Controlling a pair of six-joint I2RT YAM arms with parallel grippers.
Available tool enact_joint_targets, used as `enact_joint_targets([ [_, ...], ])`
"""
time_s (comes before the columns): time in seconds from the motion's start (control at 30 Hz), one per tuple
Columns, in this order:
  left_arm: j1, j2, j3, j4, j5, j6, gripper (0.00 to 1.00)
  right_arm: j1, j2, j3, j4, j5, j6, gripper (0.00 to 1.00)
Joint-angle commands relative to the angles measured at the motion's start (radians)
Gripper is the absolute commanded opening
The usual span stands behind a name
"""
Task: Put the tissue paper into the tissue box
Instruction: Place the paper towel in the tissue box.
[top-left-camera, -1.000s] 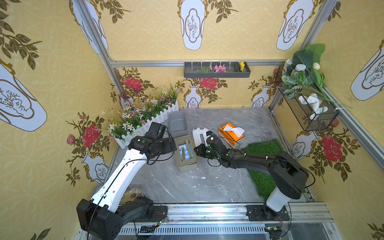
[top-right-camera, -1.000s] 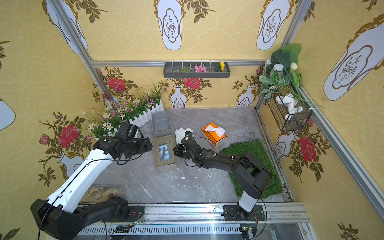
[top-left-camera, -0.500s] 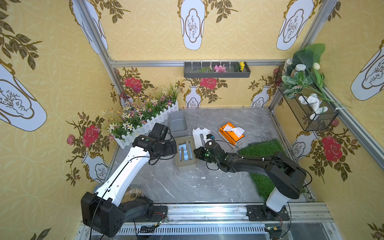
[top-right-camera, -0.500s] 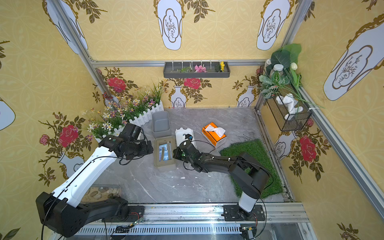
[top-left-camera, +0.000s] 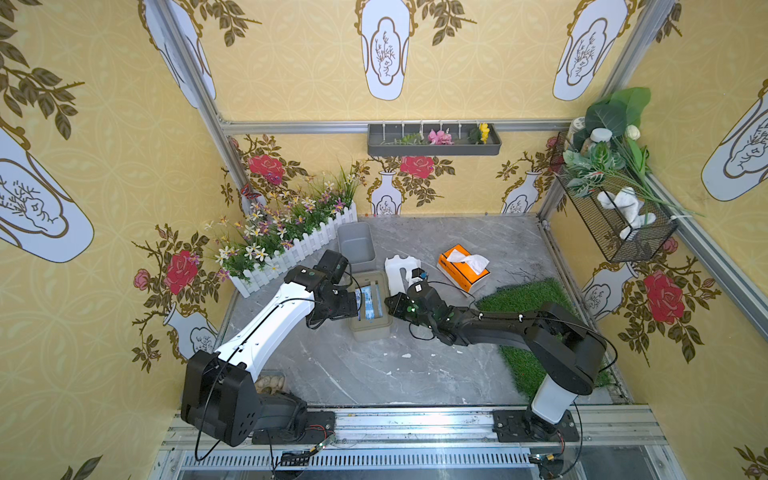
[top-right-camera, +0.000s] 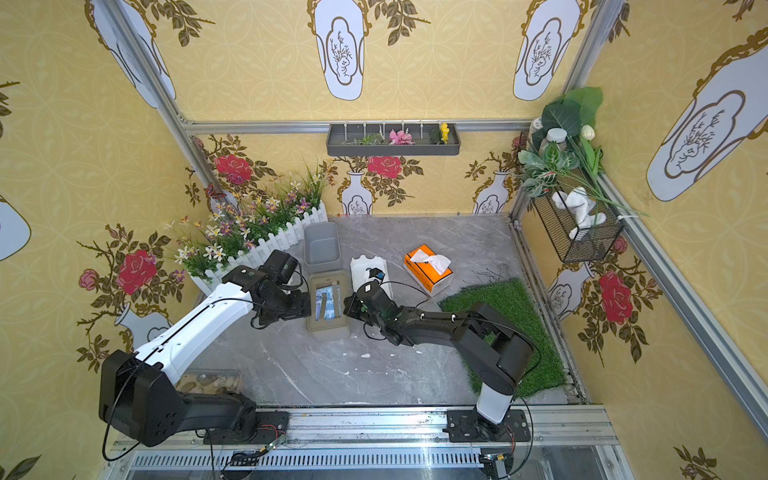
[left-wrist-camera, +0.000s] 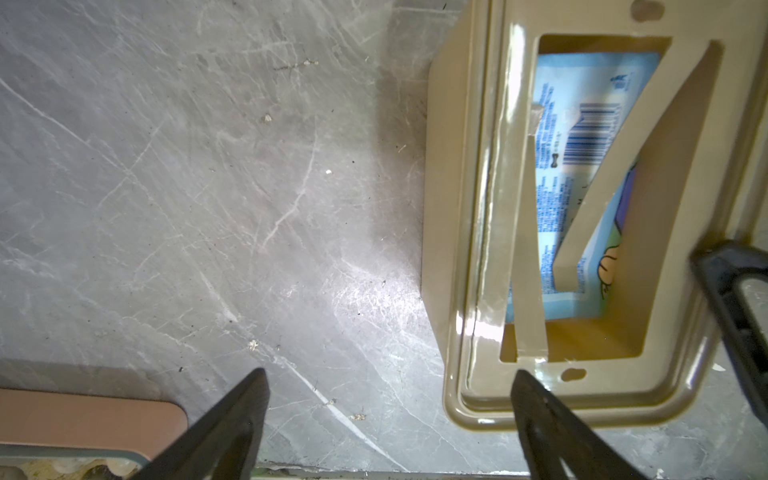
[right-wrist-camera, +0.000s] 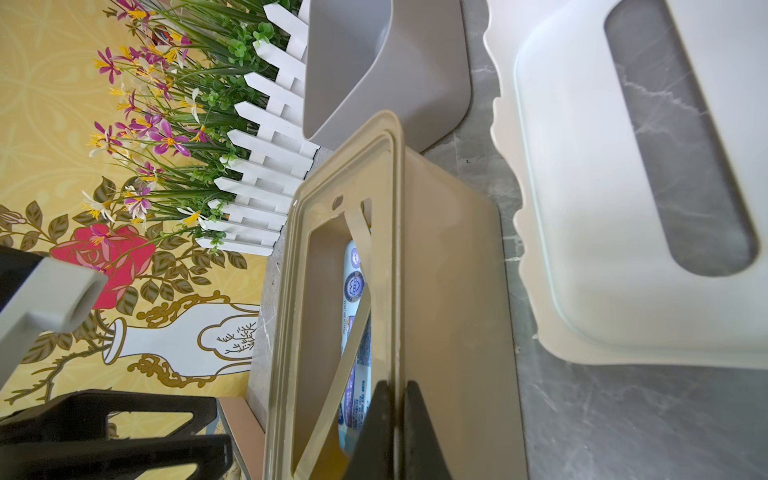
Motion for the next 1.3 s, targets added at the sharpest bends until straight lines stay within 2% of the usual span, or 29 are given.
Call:
enact_joint_targets([
  [0.0, -0.001, 0.033, -0.005, 0.023, -0.015, 0.010, 0.91, 0.005, 0.011, -0.002, -0.183, 0.032, 0.009, 0.01],
  [0.17, 0.000, 0.083, -0.002, 0.052, -0.019, 0.009, 0.88, 0.015, 0.016, 0.002, -0.196, 0.031, 0.012, 0.01],
  [0.37, 0.001, 0.126, -0.003, 0.064, -0.041, 0.016, 0.80, 0.025, 0.021, 0.000, -0.213, 0.035, 0.022, 0.01],
  [0.53, 0.005, 0.134, -0.023, 0.075, -0.040, 0.026, 0.69, 0.033, 0.013, -0.012, -0.230, 0.045, 0.031, 0.05],
  [0.97, 0.005, 0.181, -0.053, 0.075, -0.035, 0.041, 0.30, 0.045, 0.021, -0.009, -0.286, 0.045, 0.009, 0.19],
  [1.27, 0.006, 0.176, -0.057, 0.076, -0.029, 0.041, 0.26, 0.041, 0.055, 0.018, -0.318, 0.026, -0.021, 0.22],
])
